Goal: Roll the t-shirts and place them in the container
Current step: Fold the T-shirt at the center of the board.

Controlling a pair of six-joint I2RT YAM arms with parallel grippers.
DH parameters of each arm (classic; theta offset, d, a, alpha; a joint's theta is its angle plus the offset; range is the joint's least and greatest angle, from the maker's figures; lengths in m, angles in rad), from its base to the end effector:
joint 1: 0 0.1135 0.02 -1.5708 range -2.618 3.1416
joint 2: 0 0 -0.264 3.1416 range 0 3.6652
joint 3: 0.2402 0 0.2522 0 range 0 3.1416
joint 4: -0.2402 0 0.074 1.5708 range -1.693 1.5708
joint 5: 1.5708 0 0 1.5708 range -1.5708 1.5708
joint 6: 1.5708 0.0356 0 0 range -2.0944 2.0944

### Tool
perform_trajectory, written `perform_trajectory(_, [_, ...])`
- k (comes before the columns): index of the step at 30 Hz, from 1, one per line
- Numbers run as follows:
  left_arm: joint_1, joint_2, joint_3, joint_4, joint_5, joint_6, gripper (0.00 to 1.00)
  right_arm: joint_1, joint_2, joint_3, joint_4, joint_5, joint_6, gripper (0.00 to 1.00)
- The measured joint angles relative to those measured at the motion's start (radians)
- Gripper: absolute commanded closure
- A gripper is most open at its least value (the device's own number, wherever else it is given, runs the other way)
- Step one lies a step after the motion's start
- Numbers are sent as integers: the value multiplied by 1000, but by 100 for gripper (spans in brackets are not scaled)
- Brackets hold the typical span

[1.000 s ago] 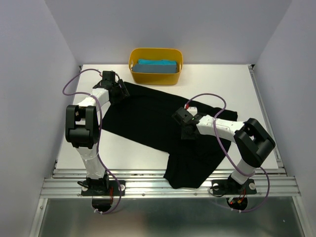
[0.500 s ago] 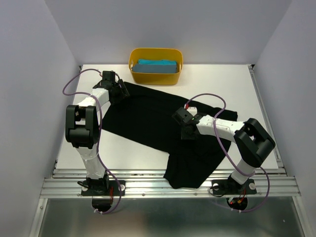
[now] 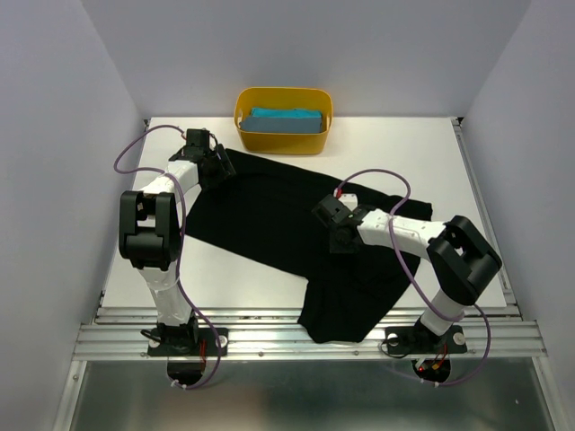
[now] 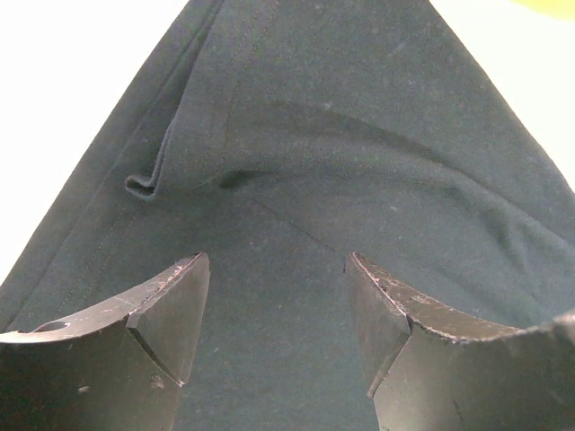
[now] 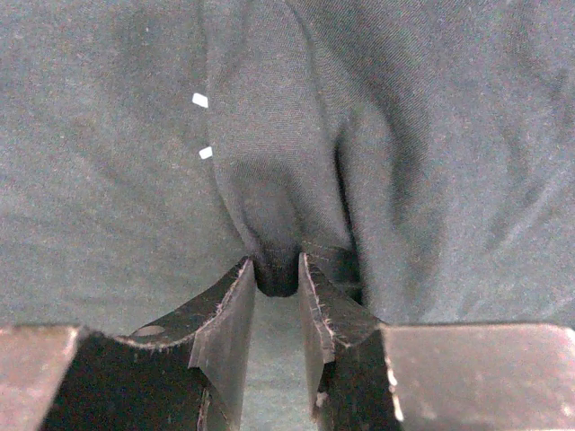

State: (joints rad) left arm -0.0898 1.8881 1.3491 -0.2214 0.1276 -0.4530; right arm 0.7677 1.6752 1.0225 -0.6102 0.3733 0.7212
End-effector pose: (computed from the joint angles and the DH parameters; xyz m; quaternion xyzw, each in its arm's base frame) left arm 0.4205 -0.0424 0.2147 -0.1409 0.9066 -0.1619 0.3633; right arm 0.2328 0.2067 0.1728 0.0059 0.9714 -0.0328 0.2351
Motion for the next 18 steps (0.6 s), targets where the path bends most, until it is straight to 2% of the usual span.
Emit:
perform_trajectory(3, [0, 0, 0, 0, 0, 0, 28, 1, 0, 8, -7, 2, 0, 68])
perform_trajectory(4, [0, 0, 0, 0, 0, 0, 28, 1, 0, 11, -8, 2, 0, 71])
perform_trajectory(8, [-1, 0, 0, 0, 0, 0, 28, 8, 0, 23, -11, 8, -6, 90])
perform_trajectory(9, [-1, 0, 0, 0, 0, 0, 28, 11, 0, 26, -11, 9, -7, 99])
perform_trajectory(18, [-1, 0, 0, 0, 0, 0, 28, 13, -10, 31, -18, 1, -11, 99])
